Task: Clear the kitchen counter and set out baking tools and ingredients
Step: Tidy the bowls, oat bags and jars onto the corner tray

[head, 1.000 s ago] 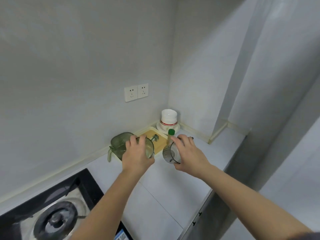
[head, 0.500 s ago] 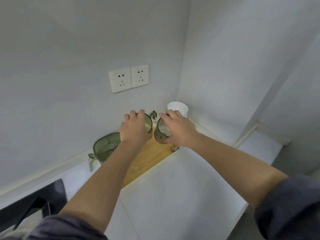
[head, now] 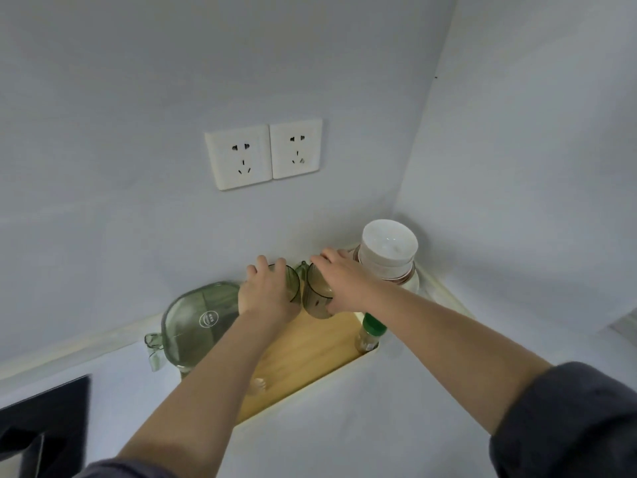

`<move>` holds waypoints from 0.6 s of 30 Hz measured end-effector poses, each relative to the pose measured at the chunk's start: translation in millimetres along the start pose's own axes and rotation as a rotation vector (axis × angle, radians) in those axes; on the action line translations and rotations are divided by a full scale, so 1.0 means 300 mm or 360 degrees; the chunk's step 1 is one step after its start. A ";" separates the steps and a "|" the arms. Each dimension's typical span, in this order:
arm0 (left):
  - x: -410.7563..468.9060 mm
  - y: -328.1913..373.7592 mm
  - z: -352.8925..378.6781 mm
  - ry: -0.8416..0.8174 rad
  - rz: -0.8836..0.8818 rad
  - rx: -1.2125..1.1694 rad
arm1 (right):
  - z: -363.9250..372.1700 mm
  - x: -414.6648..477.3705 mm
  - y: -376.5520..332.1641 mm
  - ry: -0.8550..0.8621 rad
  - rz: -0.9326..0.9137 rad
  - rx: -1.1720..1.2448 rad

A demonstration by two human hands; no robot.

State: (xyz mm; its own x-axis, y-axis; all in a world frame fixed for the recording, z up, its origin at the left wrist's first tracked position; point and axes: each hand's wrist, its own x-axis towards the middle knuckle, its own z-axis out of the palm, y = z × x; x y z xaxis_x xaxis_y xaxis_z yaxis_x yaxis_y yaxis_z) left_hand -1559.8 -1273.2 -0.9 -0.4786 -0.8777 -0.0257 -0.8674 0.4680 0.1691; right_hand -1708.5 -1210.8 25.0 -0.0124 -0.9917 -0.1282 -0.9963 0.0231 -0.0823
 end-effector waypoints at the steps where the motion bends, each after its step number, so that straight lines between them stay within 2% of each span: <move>1: 0.015 -0.008 0.016 -0.0011 -0.0011 0.0016 | 0.012 0.024 0.007 -0.0014 -0.0015 0.0008; 13: 0.105 -0.042 0.066 -0.0070 -0.0089 0.0012 | 0.073 0.195 0.043 -0.0089 -0.0081 0.0038; 18: 0.095 -0.047 0.074 -0.0054 -0.0049 0.0183 | 0.086 0.229 0.053 -0.0042 -0.0063 0.0016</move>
State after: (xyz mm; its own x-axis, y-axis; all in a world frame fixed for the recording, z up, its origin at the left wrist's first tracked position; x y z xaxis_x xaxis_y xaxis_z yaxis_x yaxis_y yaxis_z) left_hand -1564.2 -1302.4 -25.8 -0.4542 -0.8887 -0.0629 -0.8907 0.4515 0.0537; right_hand -1722.9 -1275.3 -10.7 0.0297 -0.9882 -0.1504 -0.9951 -0.0150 -0.0977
